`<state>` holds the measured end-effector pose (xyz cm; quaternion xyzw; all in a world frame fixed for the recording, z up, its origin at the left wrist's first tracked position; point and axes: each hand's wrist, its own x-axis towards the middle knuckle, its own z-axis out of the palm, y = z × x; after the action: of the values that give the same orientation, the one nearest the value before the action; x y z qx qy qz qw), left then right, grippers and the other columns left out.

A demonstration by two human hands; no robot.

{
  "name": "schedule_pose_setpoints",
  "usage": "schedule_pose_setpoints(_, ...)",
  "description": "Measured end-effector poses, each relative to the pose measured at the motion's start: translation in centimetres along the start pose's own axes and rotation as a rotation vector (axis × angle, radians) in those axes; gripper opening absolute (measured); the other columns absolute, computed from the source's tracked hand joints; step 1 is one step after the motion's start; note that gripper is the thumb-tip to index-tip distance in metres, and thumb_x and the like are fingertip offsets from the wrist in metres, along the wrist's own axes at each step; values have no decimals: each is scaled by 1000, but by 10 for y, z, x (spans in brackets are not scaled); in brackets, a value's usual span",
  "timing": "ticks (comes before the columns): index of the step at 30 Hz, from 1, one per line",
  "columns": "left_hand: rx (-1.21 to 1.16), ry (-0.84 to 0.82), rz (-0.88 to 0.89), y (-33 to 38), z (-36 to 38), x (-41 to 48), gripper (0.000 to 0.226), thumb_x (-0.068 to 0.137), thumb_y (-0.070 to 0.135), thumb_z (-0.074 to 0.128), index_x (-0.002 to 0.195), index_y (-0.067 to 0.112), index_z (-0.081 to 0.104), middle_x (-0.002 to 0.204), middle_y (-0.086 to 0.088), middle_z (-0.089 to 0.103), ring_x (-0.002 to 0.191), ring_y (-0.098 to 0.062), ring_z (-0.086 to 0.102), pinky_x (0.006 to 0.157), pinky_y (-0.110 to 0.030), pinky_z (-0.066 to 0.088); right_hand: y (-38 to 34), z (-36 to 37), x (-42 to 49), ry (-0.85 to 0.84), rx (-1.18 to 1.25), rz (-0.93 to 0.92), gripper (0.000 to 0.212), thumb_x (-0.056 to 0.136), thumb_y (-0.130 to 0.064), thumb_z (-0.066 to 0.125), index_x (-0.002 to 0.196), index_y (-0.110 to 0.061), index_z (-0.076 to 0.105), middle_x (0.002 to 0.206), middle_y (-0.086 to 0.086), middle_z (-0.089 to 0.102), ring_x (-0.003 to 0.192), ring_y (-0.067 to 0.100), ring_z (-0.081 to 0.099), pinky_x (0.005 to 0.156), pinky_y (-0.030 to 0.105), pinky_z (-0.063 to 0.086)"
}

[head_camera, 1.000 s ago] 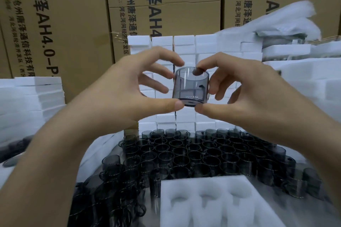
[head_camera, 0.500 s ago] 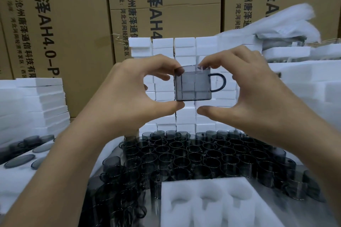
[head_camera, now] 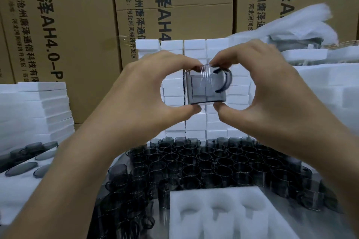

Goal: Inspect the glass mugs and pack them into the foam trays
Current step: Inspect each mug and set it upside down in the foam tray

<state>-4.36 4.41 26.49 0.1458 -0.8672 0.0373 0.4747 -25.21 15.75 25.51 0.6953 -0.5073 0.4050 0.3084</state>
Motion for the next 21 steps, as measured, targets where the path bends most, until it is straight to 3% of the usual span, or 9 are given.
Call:
schedule_pose_setpoints(6, -109, 9, -104, -6, 4, 1, 58, 73, 43, 91, 129, 47, 73, 113, 40, 70, 119, 12, 61, 92, -29, 50, 3, 4, -1, -49, 50, 32, 61, 82, -43, 79, 136, -33, 55, 126, -18, 56, 124, 7, 50, 100, 11, 35)
schedule_pose_setpoints(10, -220, -50, -139, -10, 6, 2, 54, 74, 40, 93, 125, 44, 75, 115, 35, 74, 115, 13, 64, 87, -32, 49, 9, 7, -4, -42, 83, 74, 46, 81, -41, 79, 121, -39, 57, 121, -24, 62, 118, -9, 47, 94, 3, 32)
schedule_pose_setpoints(13, -189, -71, -147, -12, 11, 2, 62, 74, 41, 92, 131, 48, 70, 117, 32, 72, 103, 17, 62, 86, -33, 50, 9, 7, -3, -50, 42, 83, 43, 80, -41, 78, 119, -38, 59, 117, -20, 62, 116, 1, 53, 98, 14, 38)
schedule_pose_setpoints(16, -171, -86, -102, -10, 10, 1, 73, 73, 48, 94, 136, 56, 59, 128, 26, 67, 125, 7, 60, 99, -38, 54, 5, 8, -3, -59, -42, 70, 44, 81, -44, 73, 122, -36, 58, 114, -19, 58, 112, 10, 54, 97, 37, 46)
schedule_pose_setpoints(19, -144, -71, -52, -11, 10, 2, 59, 76, 46, 91, 127, 54, 64, 125, 26, 68, 125, 4, 59, 94, -34, 52, 0, 6, -2, -50, -92, 51, 47, 76, -43, 70, 121, -36, 57, 111, -17, 55, 108, 13, 51, 93, 42, 46)
schedule_pose_setpoints(21, -94, -43, -67, -14, 13, 2, 55, 77, 45, 91, 126, 50, 68, 121, 30, 68, 117, 11, 57, 89, -20, 46, -2, 4, -1, -33, -83, 31, 48, 75, -42, 70, 121, -36, 56, 110, -15, 54, 109, 15, 51, 93, 41, 46)
